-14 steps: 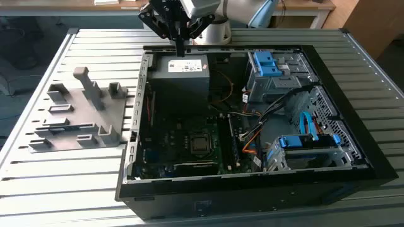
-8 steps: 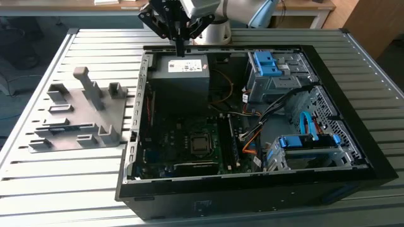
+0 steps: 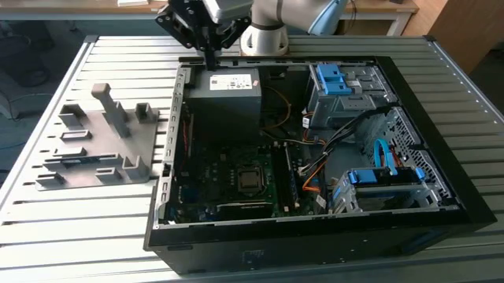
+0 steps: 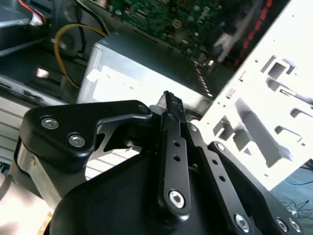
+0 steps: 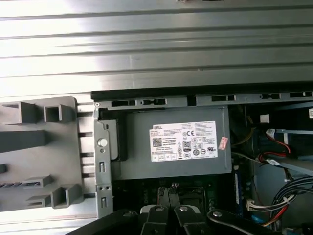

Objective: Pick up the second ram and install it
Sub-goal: 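Reach for the second ram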

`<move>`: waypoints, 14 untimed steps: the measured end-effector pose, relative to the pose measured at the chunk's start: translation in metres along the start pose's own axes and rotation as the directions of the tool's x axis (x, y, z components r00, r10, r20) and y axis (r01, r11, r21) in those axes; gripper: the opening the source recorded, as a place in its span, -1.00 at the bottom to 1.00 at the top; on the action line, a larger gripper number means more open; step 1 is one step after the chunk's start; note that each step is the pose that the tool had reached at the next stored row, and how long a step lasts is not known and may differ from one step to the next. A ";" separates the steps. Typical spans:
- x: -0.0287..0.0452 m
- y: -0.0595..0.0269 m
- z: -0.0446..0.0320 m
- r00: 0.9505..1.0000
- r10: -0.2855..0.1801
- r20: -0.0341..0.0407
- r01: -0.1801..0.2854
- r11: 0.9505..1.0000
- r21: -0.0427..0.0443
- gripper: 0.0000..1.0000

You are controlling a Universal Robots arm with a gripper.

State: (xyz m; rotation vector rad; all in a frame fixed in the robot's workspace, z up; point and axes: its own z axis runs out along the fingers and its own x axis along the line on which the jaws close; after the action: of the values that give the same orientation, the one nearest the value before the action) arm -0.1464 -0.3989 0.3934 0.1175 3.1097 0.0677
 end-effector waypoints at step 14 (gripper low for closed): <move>0.0561 -0.0042 -0.0016 1.000 0.000 0.004 0.000 1.000 0.000 -0.80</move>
State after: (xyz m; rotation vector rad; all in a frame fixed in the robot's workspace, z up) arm -0.2026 -0.3989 0.3932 0.1176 3.1053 0.0678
